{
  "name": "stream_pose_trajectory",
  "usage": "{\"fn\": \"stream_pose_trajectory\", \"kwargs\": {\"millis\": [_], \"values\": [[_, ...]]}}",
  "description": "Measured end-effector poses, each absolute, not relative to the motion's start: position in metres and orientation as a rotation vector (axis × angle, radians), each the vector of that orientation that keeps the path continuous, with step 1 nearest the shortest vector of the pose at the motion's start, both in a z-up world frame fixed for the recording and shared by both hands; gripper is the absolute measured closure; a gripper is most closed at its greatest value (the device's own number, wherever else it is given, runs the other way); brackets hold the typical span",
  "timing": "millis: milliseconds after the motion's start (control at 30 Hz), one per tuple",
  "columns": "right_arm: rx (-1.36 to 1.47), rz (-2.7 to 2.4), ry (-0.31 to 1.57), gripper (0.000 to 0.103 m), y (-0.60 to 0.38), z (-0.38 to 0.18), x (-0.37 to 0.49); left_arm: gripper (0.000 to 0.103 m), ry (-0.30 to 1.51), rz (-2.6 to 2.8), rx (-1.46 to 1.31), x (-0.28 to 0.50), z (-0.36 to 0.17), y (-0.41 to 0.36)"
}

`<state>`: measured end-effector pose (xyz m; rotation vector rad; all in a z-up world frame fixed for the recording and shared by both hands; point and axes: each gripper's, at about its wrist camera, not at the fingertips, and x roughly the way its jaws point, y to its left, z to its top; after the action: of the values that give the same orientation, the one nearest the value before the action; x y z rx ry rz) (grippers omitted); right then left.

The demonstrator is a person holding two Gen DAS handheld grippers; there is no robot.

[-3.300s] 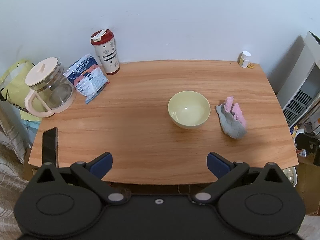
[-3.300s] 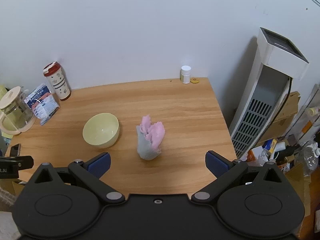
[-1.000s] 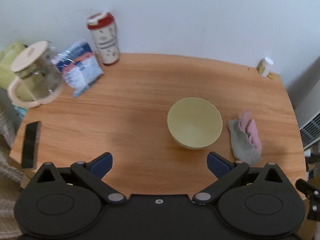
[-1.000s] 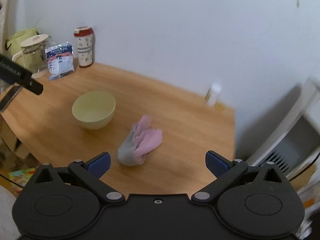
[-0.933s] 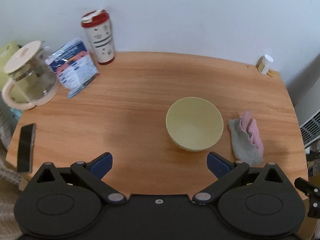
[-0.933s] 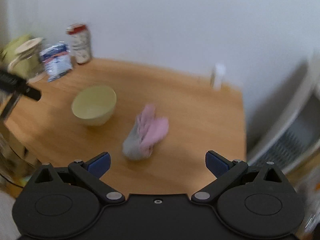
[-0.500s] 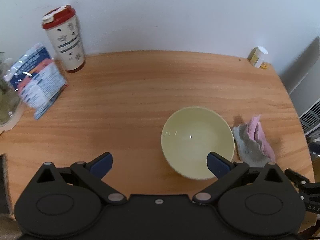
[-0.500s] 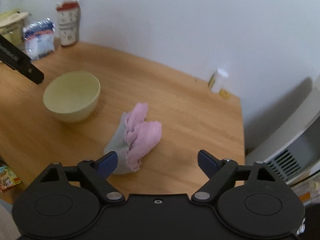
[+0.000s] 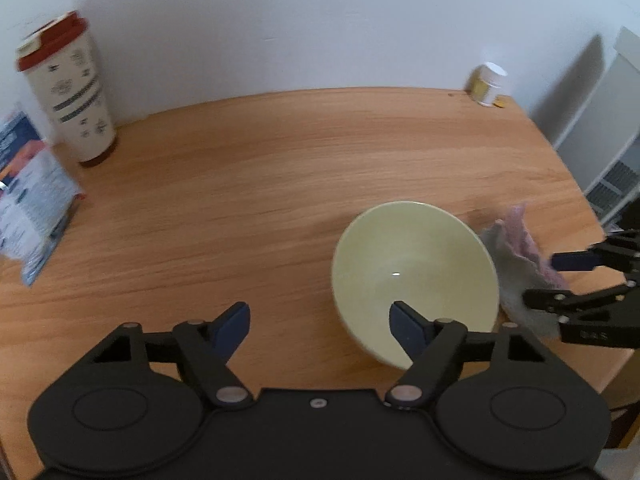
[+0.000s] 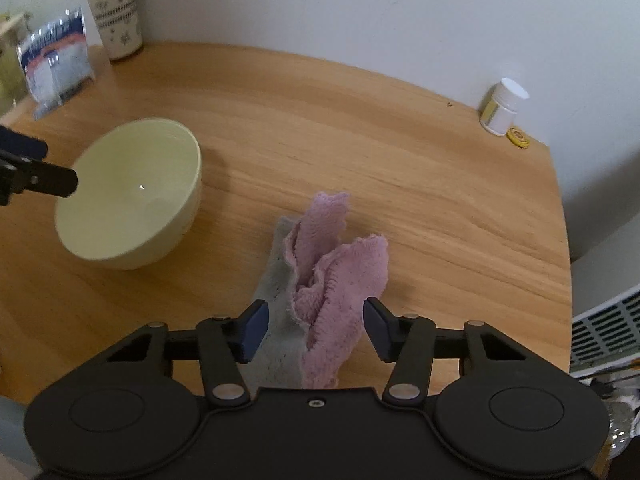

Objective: Clean bowl
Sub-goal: 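Grasp the grey-pink cloth with the right gripper, then lift the cloth with the right gripper while the left gripper grips the bowl rim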

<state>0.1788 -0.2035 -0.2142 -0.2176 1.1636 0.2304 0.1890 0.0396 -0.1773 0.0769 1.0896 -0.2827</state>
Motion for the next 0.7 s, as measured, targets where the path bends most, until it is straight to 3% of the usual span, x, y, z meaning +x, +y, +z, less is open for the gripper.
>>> {"fn": "stream_pose_trajectory", "kwargs": {"millis": [133, 233, 367, 500, 567, 700], "values": [[-0.199, 0.211, 1.207, 0.049, -0.202, -0.225, 0.182, 0.030, 1.100, -0.305, 0.078, 0.195, -0.182, 0.037], [-0.196, 0.188, 1.233, 0.050, -0.205, -0.232, 0.186, 0.044, 1.121, -0.330, 0.080, 0.200, -0.187, 0.035], [-0.129, 0.163, 1.255, 0.067, -0.211, -0.232, 0.187, 0.051, 1.143, -0.362, 0.055, 0.207, -0.193, 0.037], [-0.078, 0.131, 1.272, 0.076, -0.216, -0.229, 0.185, 0.057, 1.164, -0.394, 0.030, 0.214, -0.200, 0.038], [-0.029, 0.125, 1.278, 0.077, -0.220, -0.222, 0.186, 0.076, 1.174, -0.410, 0.018, 0.217, -0.203, 0.039], [0.065, 0.129, 1.232, 0.077, -0.225, -0.199, 0.188, 0.087, 1.181, -0.443, 0.012, 0.220, -0.207, 0.041]]}}
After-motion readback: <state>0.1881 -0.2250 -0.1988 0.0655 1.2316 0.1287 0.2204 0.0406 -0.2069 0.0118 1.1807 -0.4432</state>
